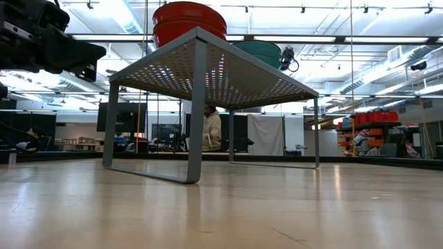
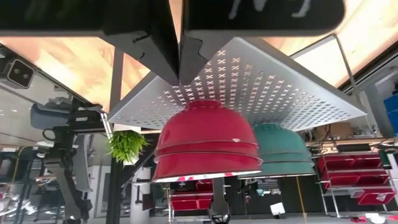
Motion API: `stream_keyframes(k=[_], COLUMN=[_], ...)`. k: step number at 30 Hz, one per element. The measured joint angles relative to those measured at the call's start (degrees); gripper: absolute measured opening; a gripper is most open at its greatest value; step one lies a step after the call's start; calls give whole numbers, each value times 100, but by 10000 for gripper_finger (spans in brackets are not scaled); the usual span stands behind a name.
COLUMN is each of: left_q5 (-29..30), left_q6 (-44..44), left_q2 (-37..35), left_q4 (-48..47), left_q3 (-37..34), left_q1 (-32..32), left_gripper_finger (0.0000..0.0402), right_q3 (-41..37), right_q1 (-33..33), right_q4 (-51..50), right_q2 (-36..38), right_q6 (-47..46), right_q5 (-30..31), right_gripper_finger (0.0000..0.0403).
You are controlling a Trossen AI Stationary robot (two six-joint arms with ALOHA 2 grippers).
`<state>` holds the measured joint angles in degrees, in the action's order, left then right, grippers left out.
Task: Pick & Place Mini bowls
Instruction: Return to Home Position
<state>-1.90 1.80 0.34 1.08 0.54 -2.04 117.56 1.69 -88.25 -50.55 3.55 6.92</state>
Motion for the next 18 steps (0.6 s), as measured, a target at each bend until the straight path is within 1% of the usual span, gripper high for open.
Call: stream_keyframes(k=[5, 16, 18], left_q5=[20, 26, 111], left_q6=[-4, -6, 68], left_q2=[0, 0, 0], left_q4=[127, 265, 220], left_q3=[-9, -11, -11], left_q1=[0, 0, 0], left_gripper_finger=[28, 23, 23], right_q3=[2, 0, 0], right_q1=[1, 0, 2], right_q4=[0, 0, 0], right_q2=[0, -2, -1], right_q6=[-1, 0, -1], right_q5=[0, 0, 0], right_gripper_finger=[27, 27, 27])
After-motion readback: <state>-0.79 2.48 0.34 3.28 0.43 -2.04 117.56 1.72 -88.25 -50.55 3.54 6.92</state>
